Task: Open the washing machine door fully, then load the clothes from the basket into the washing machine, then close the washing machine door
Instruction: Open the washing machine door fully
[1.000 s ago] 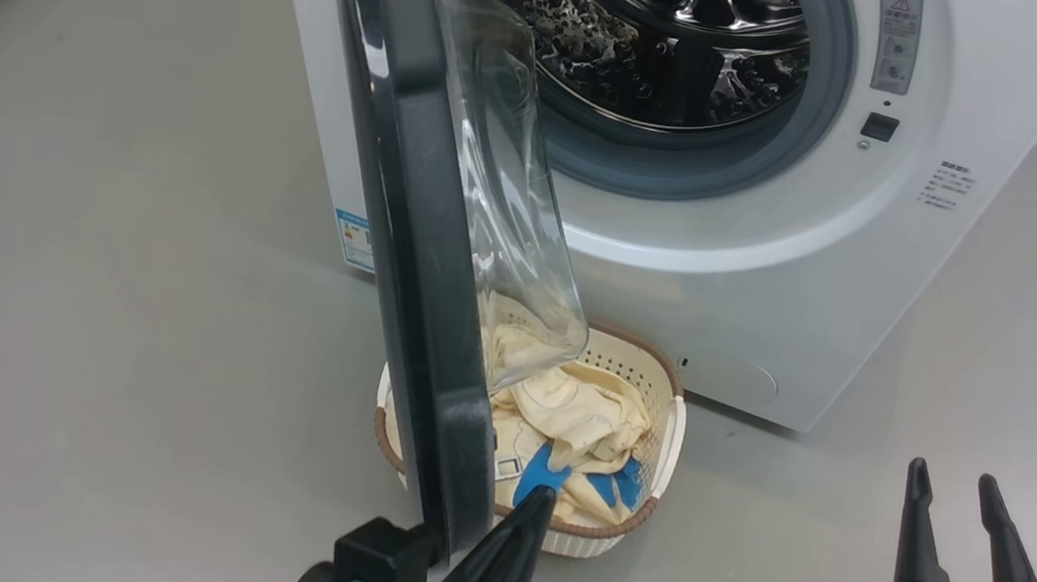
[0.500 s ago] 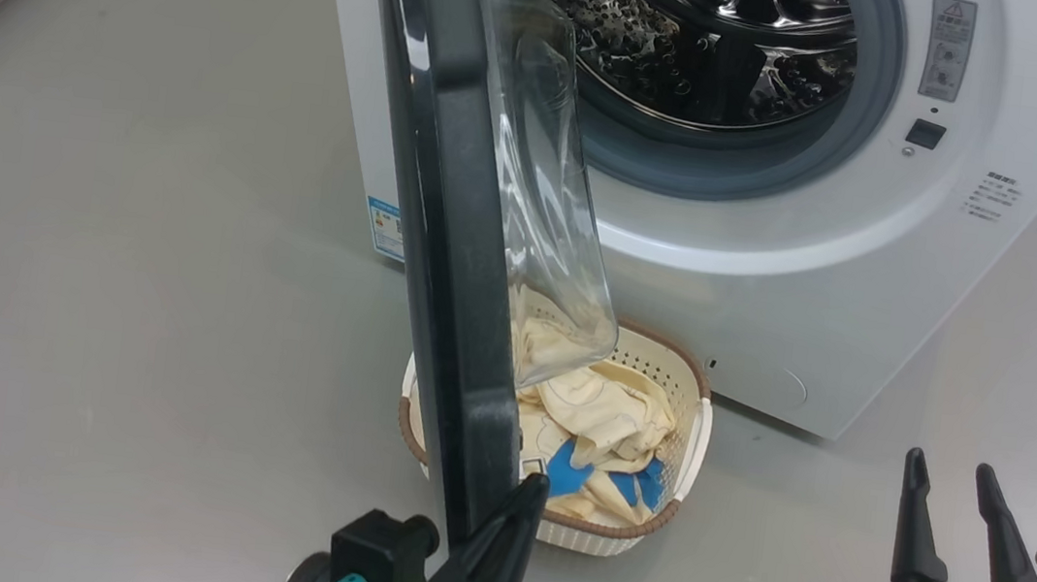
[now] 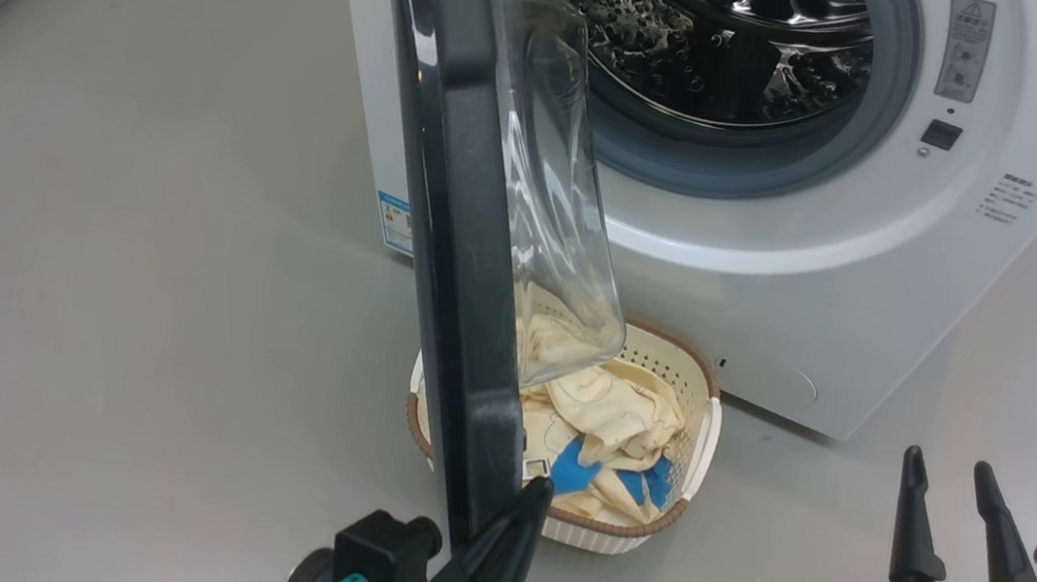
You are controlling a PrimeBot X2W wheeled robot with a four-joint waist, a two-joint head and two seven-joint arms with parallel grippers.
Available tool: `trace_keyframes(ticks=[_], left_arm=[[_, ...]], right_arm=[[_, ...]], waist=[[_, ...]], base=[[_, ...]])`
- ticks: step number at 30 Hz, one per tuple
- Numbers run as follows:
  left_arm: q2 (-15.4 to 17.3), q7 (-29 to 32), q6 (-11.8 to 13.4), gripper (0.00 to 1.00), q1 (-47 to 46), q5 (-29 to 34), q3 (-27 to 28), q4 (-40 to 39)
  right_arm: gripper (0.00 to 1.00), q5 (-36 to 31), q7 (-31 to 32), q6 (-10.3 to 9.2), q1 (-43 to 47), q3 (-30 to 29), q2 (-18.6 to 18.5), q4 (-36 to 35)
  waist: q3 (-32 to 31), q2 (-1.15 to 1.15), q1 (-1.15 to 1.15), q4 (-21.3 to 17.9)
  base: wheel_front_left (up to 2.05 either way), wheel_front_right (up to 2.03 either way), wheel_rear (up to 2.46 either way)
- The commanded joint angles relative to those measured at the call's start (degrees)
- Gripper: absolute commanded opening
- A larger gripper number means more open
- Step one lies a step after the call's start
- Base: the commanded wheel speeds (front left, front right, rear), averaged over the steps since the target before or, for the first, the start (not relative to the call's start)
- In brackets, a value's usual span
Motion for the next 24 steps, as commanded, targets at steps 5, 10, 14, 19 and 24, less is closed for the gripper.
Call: trace_keyframes(ticks=[5, 10, 14, 19, 24], left_arm=[[0.5, -0.5, 0.6, 0.00, -2.7, 0.7, 2.3, -1.9], [0.9, -0.2, 1.0, 0.00, -2.7, 1.0, 2.3, -2.3], [1.3, 0.0, 1.4, 0.00, -2.7, 1.1, 2.3, -2.9], [1.6, 0.1, 1.9, 0.00, -2.8, 1.4, 2.5, -3.4], [2.3, 0.4, 2.6, 0.00, -3.1, 1.8, 2.8, -4.0]], right_arm=[[1.00, 0.2, -0.5, 0.22, -2.9, 1.6, -0.7, -1.5], [1.00, 0.2, -0.5, 0.22, -3.2, 1.8, -0.7, -1.5], [1.00, 0.3, -0.5, 0.22, -3.3, 2.0, -0.7, -1.5], [1.00, 0.3, -0.5, 0.22, -3.2, 2.0, -0.7, -1.5], [1.00, 0.3, -0.5, 0.22, -3.4, 2.0, -0.7, -1.5]], waist=[[0.2, 0.00, 0.00, 0.7], [0.2, 0.00, 0.00, 1.4], [0.3, 0.00, 0.00, 1.8], [0.3, 0.00, 0.00, 2.3], [0.5, 0.00, 0.00, 3.8]], base=[[0.00, 0.00, 0.00], [0.00, 0.00, 0.00], [0.00, 0.00, 0.00], [0.00, 0.00, 0.00], [0.00, 0.00, 0.00]])
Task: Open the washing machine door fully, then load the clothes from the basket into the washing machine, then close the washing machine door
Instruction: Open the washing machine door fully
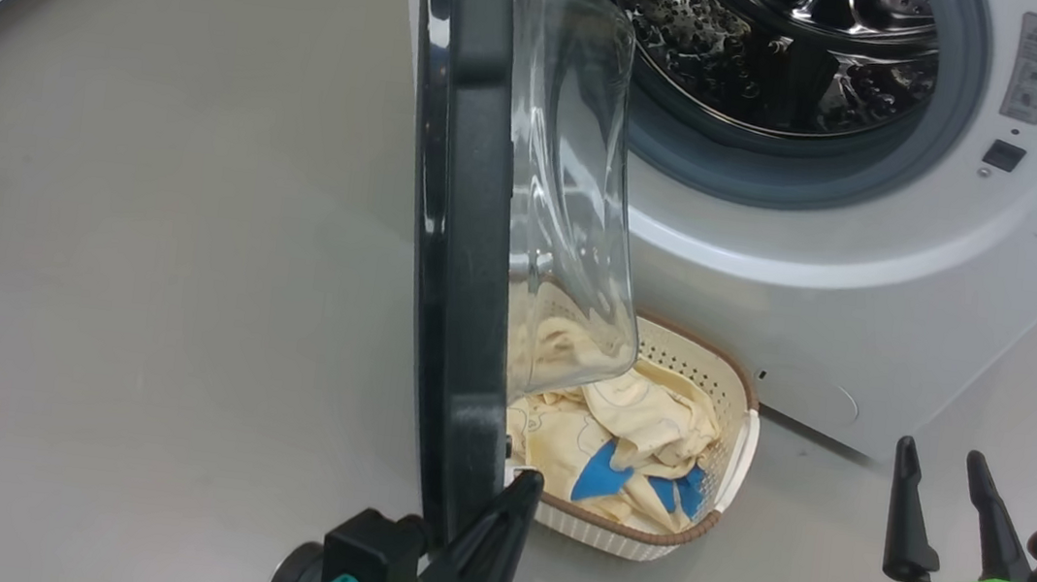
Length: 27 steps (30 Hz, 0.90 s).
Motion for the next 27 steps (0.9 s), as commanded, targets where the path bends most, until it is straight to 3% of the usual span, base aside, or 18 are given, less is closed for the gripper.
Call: trace_keyframes(ticks=[1, 17, 27], left_arm=[[0.6, -0.2, 0.8, 0.00, -3.1, 0.7, 3.0, -2.0], [2.4, -0.6, 2.9, 0.00, -3.2, 0.6, 5.7, -2.2], [4.3, -1.9, 4.7, 0.00, -4.3, 0.0, 10.1, -0.5]], right_arm=[[1.00, 0.2, -0.5, 0.22, -2.5, 1.2, -0.7, -1.7], [1.00, -0.4, -0.5, 0.22, -2.5, 1.0, -0.7, -1.8], [1.00, -1.1, -0.5, 0.22, -2.9, 1.1, -0.7, -1.8]], waist=[[0.0, 0.00, 0.00, 0.4], [0.3, 0.00, 0.00, 4.2], [0.8, 0.00, 0.00, 3.8]], base=[[0.00, 0.00, 0.00], [0.00, 0.00, 0.00], [0.00, 0.00, 0.00]])
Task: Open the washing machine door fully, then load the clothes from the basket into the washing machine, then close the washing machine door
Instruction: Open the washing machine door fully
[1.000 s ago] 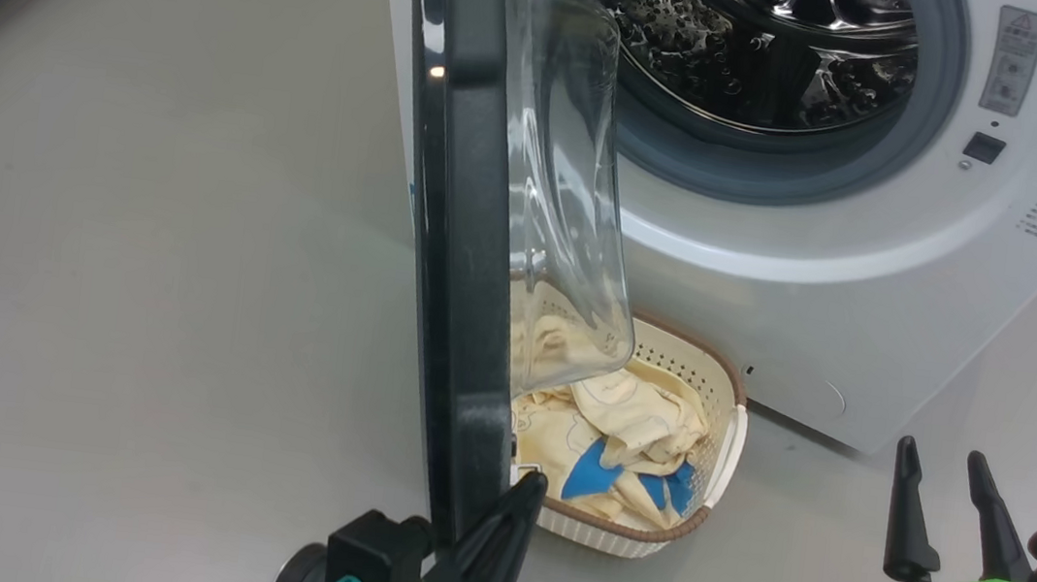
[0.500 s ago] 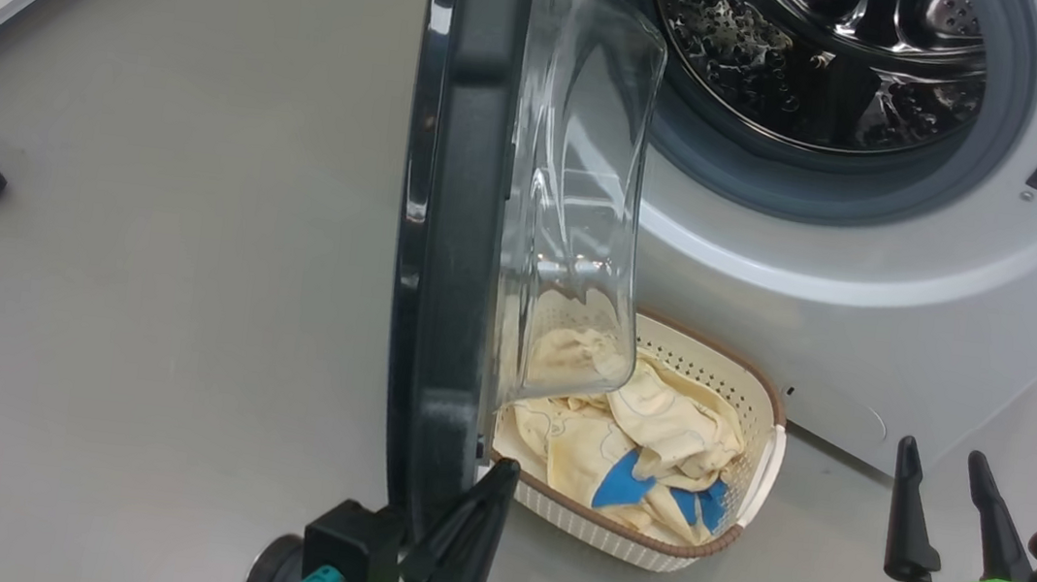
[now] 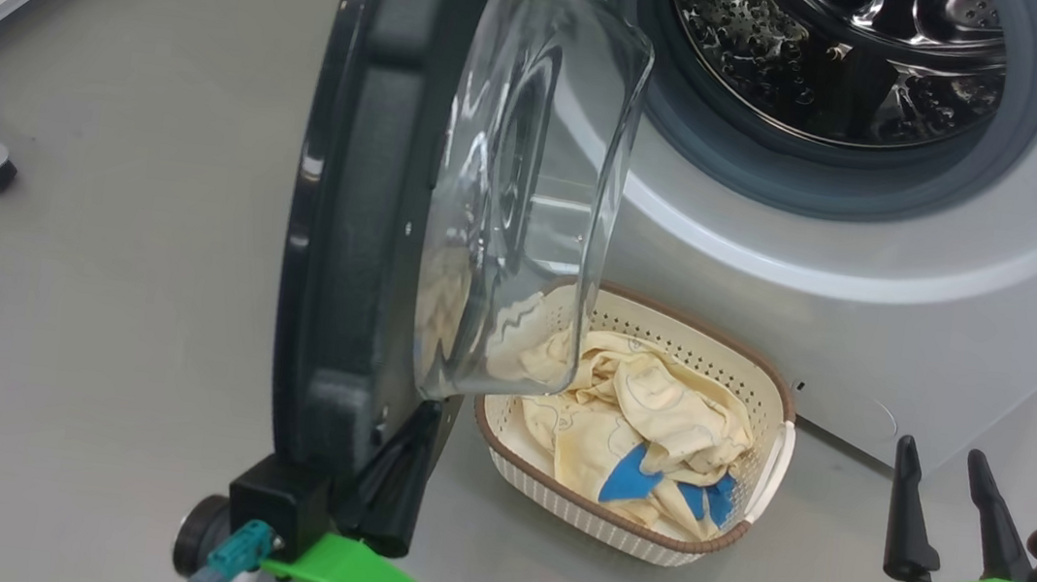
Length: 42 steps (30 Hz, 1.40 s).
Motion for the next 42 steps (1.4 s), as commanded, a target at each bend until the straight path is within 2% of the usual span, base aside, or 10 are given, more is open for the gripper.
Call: trace_keyframes(ticks=[1, 17, 28, 42], left_arm=[[1.2, -0.9, 3.9, 0.00, -2.8, -0.4, 3.3, -1.2], [3.8, -3.4, 7.5, 0.00, -3.8, -1.5, 10.3, 2.8], [4.3, -6.5, 9.8, 0.00, -6.4, -3.5, 16.2, 7.9], [5.2, -10.8, 10.7, 0.00, -12.3, -6.3, 23.5, 17.5]], right_arm=[[1.00, -0.5, -0.5, 0.22, -2.8, 1.1, -0.7, -1.8], [1.00, -1.3, -0.5, 0.22, -2.6, 1.0, -0.7, -2.1], [1.00, -1.9, -0.5, 0.22, -3.2, 1.6, -0.7, -1.9], [1.00, -2.4, -0.5, 0.22, -4.1, 1.9, -1.1, -1.9]], waist=[[0.1, 0.00, 0.00, -0.2], [1.4, 0.00, 0.00, 0.1], [2.1, 0.00, 0.00, 0.2], [4.3, 0.00, 0.00, -1.2]], base=[[0.00, 0.00, 0.00], [0.00, 0.00, 0.00], [0.00, 0.00, 0.00], [0.00, 0.00, 0.00]])
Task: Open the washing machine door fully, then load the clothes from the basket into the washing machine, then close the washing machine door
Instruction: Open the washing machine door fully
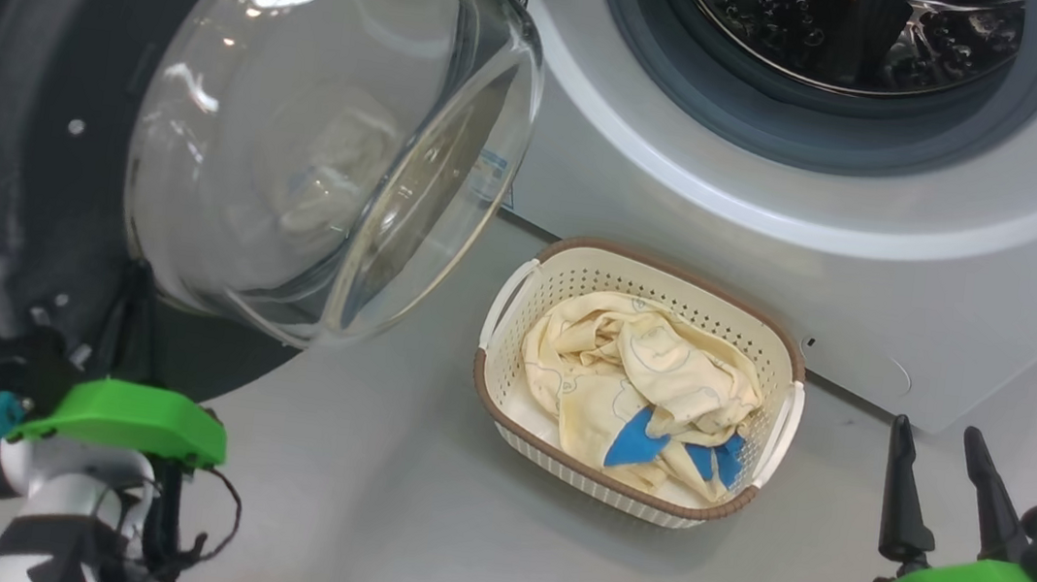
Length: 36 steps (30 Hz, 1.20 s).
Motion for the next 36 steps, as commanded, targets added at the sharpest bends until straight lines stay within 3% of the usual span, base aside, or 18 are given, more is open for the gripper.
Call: trace_keyframes(ticks=[1, 24, 36], left_arm=[[2.5, -1.0, 10.4, 0.00, -3.8, -0.3, 3.8, -0.4], [3.4, -2.8, 9.2, 0.00, -10.4, 2.8, 12.6, 8.3], [3.9, -2.8, 7.4, 0.00, -13.1, 5.7, 17.8, 12.2]], right_arm=[[1.00, -0.5, -0.5, 0.22, -2.7, 1.4, -1.1, -1.8], [1.00, -0.4, -0.5, 0.22, -4.4, 2.5, -2.2, -1.5], [1.00, 0.0, -0.5, 0.22, -5.2, 2.9, -2.6, -0.9]], waist=[[0.3, 0.00, 0.00, -0.2], [3.2, 0.00, 0.00, -1.5], [4.0, 0.00, 0.00, -3.0]], base=[[0.00, 0.00, 0.00], [0.00, 0.00, 0.00], [0.00, 0.00, 0.00]])
